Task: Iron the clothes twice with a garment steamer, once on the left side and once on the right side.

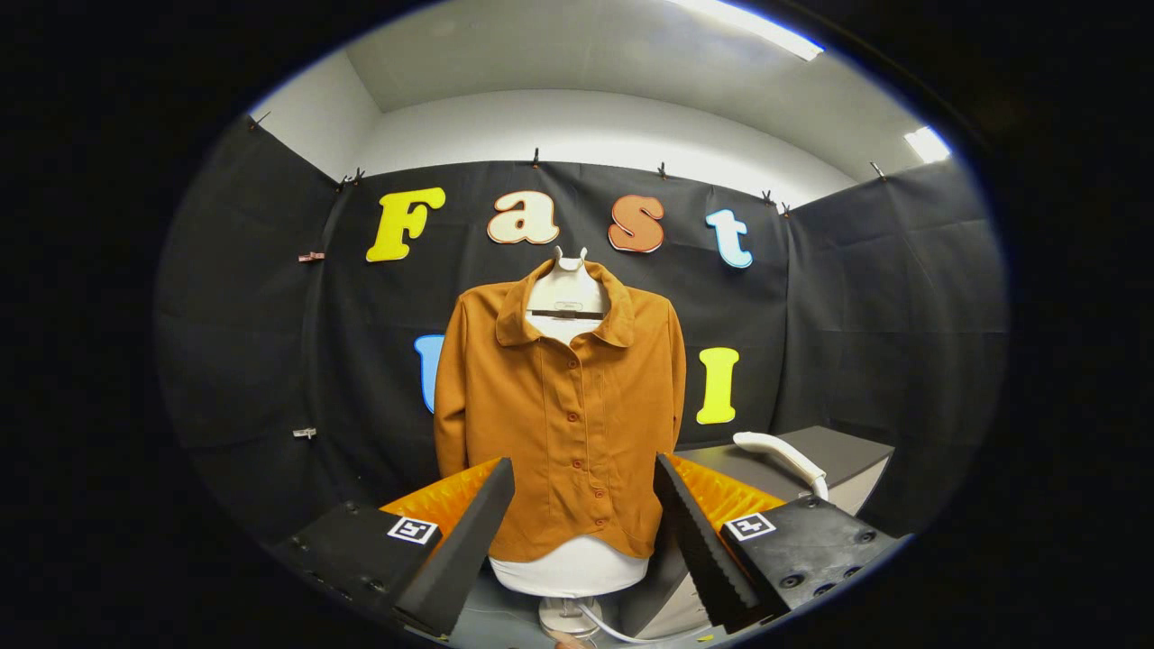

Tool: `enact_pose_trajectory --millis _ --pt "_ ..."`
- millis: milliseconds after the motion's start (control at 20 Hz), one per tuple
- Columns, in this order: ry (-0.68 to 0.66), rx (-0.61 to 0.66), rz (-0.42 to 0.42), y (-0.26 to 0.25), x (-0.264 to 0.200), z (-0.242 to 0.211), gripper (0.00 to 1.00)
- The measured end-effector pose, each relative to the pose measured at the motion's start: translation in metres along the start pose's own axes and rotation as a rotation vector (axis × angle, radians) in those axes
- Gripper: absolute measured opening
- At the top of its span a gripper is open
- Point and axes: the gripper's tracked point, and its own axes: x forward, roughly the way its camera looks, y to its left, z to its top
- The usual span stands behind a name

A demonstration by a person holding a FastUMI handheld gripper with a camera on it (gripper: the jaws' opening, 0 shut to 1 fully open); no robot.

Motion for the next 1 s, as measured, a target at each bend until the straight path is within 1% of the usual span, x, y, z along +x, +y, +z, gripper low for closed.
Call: enact_pose_trajectory --millis 250,500,700,900,1000 --pt "0.014 0.024 -0.041 -0.025 0.013 -0.007 0.98" --pt "0.018 0.030 -0.074 -0.069 0.048 -0.015 0.98" --pt "0.055 0.024 -0.125 -0.130 0.093 -0.025 0.98" --pt "0.101 0.040 -0.166 -0.204 0.141 -0.038 0.98" --pt "0.113 0.039 -0.174 -0.236 0.162 -0.041 0.98"
